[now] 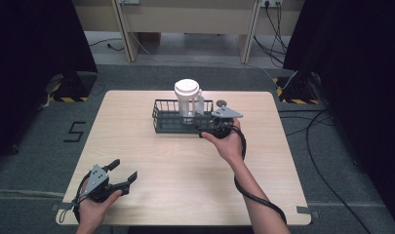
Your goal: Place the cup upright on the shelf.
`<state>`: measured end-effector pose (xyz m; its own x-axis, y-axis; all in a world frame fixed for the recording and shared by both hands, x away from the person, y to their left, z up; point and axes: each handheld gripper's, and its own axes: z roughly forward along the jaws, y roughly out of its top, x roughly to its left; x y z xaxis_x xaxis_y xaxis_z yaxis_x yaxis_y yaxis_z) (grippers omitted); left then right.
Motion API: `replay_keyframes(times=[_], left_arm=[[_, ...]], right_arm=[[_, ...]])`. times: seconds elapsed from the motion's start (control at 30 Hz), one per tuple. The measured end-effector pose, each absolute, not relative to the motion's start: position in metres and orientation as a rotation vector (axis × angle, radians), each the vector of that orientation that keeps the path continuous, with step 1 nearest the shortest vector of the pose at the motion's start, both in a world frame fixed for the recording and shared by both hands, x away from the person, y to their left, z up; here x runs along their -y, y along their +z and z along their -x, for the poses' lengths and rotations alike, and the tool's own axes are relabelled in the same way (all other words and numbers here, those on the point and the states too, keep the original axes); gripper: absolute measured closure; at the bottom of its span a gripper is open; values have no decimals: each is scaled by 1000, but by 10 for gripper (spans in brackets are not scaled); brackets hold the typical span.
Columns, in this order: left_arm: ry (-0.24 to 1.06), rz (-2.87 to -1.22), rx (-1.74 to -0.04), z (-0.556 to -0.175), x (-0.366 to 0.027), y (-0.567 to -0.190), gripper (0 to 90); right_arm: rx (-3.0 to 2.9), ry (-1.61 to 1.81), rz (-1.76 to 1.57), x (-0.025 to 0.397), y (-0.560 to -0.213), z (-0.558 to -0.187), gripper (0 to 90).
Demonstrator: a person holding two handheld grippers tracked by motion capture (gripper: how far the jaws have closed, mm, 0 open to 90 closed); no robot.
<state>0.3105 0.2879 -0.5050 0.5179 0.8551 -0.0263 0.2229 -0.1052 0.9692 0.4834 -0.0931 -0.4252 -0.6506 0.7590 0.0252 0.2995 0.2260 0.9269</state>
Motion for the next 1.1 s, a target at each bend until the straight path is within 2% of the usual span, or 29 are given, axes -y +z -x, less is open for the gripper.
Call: replay_keyframes(times=[1.1], left_arm=[[699,-1628,-943,-310,-287,-506,167]], right_arm=[[-2057,1362,-1028,154,-442,-435,229]])
